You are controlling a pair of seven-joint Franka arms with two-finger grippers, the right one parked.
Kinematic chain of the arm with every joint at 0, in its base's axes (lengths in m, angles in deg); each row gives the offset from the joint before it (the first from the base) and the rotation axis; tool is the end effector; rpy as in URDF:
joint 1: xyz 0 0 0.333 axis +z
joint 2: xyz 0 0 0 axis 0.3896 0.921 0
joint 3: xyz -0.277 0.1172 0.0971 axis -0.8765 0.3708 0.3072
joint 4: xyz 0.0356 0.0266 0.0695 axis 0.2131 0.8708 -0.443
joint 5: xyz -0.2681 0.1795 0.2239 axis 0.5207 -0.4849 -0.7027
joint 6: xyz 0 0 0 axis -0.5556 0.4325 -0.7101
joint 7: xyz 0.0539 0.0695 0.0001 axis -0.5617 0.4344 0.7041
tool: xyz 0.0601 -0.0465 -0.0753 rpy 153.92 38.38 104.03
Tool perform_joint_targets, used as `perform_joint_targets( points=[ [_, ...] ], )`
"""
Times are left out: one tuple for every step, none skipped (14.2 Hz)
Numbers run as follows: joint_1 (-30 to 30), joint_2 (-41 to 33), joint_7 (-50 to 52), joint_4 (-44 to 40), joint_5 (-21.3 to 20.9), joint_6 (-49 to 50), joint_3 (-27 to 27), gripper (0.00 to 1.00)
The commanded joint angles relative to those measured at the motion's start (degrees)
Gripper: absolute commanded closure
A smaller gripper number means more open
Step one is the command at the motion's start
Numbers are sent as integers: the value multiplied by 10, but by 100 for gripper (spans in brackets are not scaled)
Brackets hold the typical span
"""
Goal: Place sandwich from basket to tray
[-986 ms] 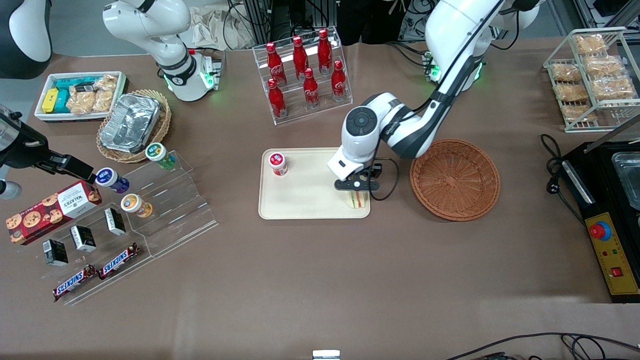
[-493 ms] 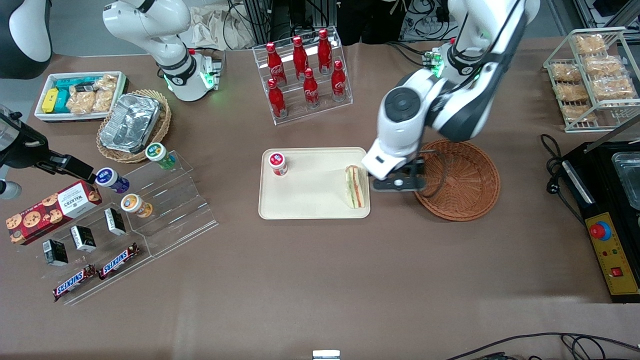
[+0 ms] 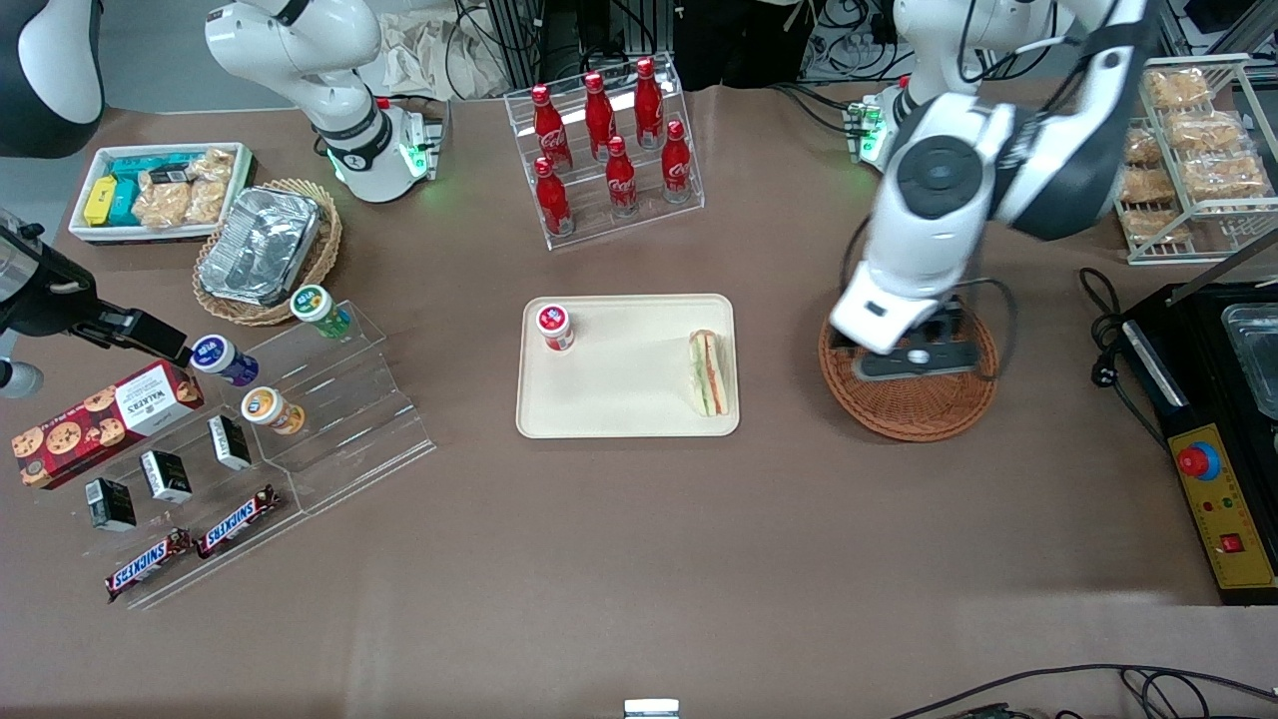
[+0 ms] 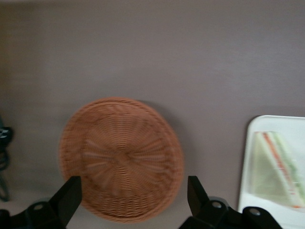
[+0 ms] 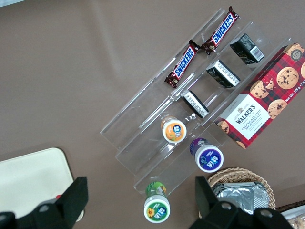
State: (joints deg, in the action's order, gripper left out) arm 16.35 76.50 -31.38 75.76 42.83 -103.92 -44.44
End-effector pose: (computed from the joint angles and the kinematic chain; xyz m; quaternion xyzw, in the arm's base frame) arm 0.5349 -0.2090 0.4664 -0.9952 -0.0202 -0.0100 0.0949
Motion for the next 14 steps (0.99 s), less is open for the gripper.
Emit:
perform_joint_targets(
  points=[
    [51,-47,-76,5,19,34,-9,1],
    [64,-57,-105,5,33,36,-8,1],
    [75,-62,-121,5,40,40,-8,2],
    [80,-68,-129,5,40,46,-8,2],
    [84,-74,-136,5,40,48,-7,2],
    [91,-76,-138,5,40,52,-7,1],
    [98,-82,-140,5,40,59,-7,2],
    [102,-86,-142,4,40,63,-6,2],
    [102,-92,-156,3,41,68,-4,2],
    [97,-99,-175,3,44,74,14,2],
    [83,-111,-192,3,68,79,42,2],
    [62,-119,-211,2,95,81,80,2],
    [49,-128,-226,2,111,82,114,2],
    [50,-137,-233,2,121,84,121,2]
  ],
)
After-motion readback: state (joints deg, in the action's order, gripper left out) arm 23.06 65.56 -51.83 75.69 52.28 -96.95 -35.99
